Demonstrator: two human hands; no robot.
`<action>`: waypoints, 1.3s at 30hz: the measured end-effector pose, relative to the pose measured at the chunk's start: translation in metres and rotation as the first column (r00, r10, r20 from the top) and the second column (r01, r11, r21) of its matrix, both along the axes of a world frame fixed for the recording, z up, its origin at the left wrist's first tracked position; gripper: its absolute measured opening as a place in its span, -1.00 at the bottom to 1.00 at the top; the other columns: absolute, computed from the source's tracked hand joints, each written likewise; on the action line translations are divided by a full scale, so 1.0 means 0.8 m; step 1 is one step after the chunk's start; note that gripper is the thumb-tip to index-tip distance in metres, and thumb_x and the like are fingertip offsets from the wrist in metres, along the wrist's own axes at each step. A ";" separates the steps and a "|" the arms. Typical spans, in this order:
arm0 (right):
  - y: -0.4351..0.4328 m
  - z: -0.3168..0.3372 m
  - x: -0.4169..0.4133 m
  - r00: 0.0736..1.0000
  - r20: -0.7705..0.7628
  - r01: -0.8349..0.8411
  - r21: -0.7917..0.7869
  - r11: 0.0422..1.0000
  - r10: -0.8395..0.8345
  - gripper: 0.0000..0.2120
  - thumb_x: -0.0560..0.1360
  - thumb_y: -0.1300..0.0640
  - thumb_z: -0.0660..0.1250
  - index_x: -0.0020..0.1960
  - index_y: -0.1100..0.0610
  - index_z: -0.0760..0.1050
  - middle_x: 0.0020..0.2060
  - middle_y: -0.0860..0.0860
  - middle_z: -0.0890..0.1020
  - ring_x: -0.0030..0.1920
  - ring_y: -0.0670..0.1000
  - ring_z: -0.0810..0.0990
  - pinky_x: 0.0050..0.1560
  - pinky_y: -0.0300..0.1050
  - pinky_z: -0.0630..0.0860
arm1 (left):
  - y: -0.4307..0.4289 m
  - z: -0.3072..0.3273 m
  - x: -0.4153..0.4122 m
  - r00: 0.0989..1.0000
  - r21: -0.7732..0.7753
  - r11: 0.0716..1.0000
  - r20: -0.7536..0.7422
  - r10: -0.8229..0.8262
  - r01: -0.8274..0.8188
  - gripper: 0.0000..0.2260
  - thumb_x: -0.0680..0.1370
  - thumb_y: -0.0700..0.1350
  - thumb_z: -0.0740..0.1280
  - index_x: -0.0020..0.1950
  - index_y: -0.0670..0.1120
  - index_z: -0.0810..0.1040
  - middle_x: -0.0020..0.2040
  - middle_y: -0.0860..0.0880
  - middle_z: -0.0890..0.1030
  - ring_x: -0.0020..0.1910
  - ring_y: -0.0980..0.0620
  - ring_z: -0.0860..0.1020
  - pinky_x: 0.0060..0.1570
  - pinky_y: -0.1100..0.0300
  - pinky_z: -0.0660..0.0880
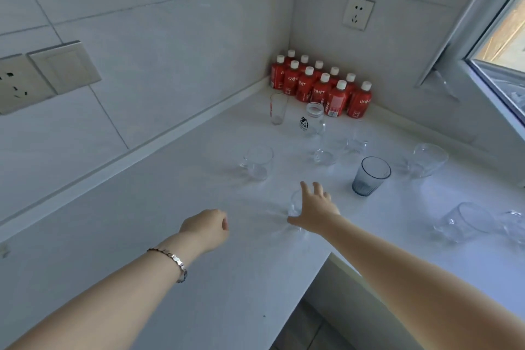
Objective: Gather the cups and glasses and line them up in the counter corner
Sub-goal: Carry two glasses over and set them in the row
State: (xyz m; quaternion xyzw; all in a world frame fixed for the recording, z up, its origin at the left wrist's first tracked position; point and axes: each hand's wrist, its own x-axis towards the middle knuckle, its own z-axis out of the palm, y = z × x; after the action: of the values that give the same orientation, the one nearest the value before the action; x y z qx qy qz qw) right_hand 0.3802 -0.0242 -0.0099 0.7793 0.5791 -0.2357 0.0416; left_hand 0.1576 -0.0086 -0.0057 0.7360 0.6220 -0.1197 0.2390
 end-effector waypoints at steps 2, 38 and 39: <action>0.016 -0.009 0.002 0.998 0.048 -0.036 -0.051 0.998 0.038 -0.07 0.36 -0.11 0.45 0.52 -0.02 -0.07 0.47 0.10 0.07 0.41 0.24 0.23 0.26 0.07 0.42 | 0.026 -0.002 0.002 1.000 0.002 1.000 0.011 0.010 -0.010 -0.90 0.53 -0.12 0.17 -0.07 0.00 0.48 0.16 -0.05 0.59 0.14 -0.10 0.55 0.05 0.17 0.44; 0.184 0.020 0.024 0.718 -0.156 -0.684 0.026 0.729 0.679 -0.17 0.32 -0.12 0.44 0.46 -0.03 0.12 0.33 -0.05 0.37 0.29 0.07 0.44 0.23 -0.10 0.44 | 0.040 0.001 0.048 0.790 0.191 0.767 0.177 0.587 -0.612 -0.20 0.12 0.38 0.18 0.34 0.18 0.27 0.16 0.05 0.40 0.08 -0.03 0.58 -0.08 0.21 0.43; 0.174 0.024 0.003 0.691 -0.155 -0.710 0.034 0.703 0.706 -0.17 0.32 -0.13 0.44 0.46 -0.01 0.11 0.34 -0.05 0.36 0.30 0.06 0.42 0.25 -0.10 0.43 | 0.020 0.008 0.034 0.768 0.232 0.733 0.161 0.620 -0.640 -0.17 0.08 0.40 0.09 0.34 0.19 0.27 0.16 0.06 0.40 0.07 -0.02 0.59 -0.10 0.22 0.43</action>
State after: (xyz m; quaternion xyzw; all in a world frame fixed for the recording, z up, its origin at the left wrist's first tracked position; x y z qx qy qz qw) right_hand 0.3827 0.1150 0.0093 0.4745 0.8324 -0.2701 0.0948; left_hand 0.1850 0.0075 0.0010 0.5112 0.8356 0.0820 0.1837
